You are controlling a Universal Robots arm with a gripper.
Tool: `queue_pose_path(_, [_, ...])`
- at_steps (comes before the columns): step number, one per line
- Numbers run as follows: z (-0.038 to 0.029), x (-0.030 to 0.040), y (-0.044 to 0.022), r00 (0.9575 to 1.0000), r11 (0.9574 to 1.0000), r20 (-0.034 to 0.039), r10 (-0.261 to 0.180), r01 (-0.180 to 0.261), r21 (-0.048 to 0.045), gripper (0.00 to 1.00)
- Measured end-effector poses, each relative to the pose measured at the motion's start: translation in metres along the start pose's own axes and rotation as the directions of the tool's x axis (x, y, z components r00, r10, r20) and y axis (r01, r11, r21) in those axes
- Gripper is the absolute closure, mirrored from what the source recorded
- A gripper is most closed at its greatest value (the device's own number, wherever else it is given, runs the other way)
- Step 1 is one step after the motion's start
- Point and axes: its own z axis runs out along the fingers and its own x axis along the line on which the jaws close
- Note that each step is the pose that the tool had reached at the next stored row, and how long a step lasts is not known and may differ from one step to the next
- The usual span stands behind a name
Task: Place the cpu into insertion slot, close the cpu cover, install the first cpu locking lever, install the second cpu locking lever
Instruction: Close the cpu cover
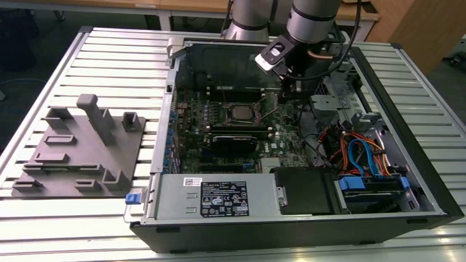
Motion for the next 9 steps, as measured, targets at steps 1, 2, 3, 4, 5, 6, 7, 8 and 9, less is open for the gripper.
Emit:
queue_pose_path(1, [0.0004, 0.0001, -0.001, 1.0, 1.0, 0.0, 0.0, 0.0, 0.0, 0.9])
queue_pose_path(2, [0.0005, 0.0001, -0.0015, 1.0, 1.0, 0.0001, 0.0, 0.0, 0.0001, 0.9])
queue_pose_path(3, [0.0006, 0.0, -0.0014, 1.0, 1.0, 0.0001, 0.0, 0.0, 0.0001, 0.9])
queue_pose_path(4, [0.0006, 0.0, -0.0014, 1.0, 1.0, 0.0001, 0.0, 0.0, 0.0001, 0.9])
queue_pose_path(5, [0.0008, 0.0001, -0.0014, 1.0, 1.0, 0.0, 0.0, 0.0, 0.0001, 0.9])
queue_pose_path(6, [0.0009, 0.0001, -0.0014, 1.0, 1.0, -0.0001, 0.0, 0.0, 0.0, 0.9])
queue_pose_path(7, [0.0009, 0.0001, -0.0014, 1.0, 1.0, -0.0001, 0.0, 0.0, 0.0, 0.9])
queue_pose_path(8, [0.0009, 0.0001, -0.0014, 1.0, 1.0, -0.0001, 0.0, 0.0, 0.0001, 0.9])
queue_pose_path(9, [0.001, 0.0001, -0.0014, 1.0, 1.0, -0.0001, 0.0, 0.0, 0.0, 0.9])
